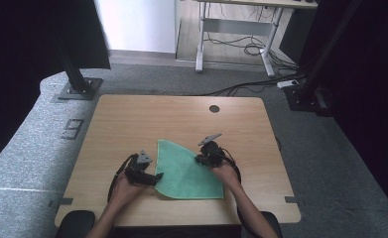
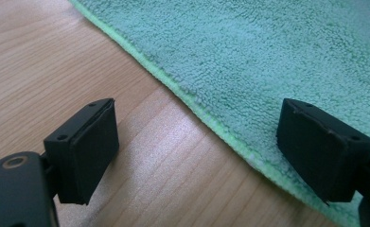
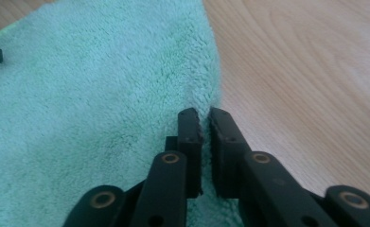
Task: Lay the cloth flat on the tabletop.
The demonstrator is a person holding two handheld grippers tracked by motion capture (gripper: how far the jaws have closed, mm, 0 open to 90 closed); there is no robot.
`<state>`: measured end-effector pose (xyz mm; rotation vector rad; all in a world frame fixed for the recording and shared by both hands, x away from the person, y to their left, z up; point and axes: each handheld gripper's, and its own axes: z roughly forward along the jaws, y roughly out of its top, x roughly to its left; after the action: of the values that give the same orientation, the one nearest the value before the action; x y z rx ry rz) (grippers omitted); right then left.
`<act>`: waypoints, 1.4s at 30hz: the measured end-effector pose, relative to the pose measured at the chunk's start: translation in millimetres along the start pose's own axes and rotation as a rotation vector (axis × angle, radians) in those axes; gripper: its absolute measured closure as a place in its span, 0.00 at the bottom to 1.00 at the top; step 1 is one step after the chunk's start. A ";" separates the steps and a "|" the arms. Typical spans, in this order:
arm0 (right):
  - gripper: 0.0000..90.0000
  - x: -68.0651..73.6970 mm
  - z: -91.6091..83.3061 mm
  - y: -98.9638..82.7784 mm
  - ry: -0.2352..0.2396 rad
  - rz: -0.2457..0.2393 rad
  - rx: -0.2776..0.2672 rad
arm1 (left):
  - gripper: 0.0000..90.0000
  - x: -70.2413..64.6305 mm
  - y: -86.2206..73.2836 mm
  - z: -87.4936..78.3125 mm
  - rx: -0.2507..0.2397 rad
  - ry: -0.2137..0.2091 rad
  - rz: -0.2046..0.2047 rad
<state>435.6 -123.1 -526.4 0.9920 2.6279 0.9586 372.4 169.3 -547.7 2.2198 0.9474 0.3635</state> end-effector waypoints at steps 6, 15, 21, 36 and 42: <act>0.93 18.7 -36.9 20.0 -0.041 -0.054 -0.089 | 0.15 0.0 0.0 -0.2 0.003 0.001 -0.001; 0.92 72.5 -35.0 26.4 0.054 -0.165 -0.071 | 0.15 -0.1 -0.1 -0.2 0.003 0.001 -0.004; 0.88 93.5 0.8 -2.9 0.137 -0.168 0.019 | 0.15 -0.2 -0.2 -0.1 0.001 0.002 -0.006; 0.59 56.1 -42.8 16.4 0.058 -0.105 -0.068 | 0.15 -0.1 -0.2 -0.3 0.004 0.002 -0.004; 0.60 48.4 -9.9 10.0 0.014 -0.107 0.005 | 0.15 -0.4 -0.3 -0.2 0.001 0.003 -0.007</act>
<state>400.4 -91.2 -509.5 0.8386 2.6657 0.9380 371.8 169.2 -547.8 2.2164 0.9574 0.3635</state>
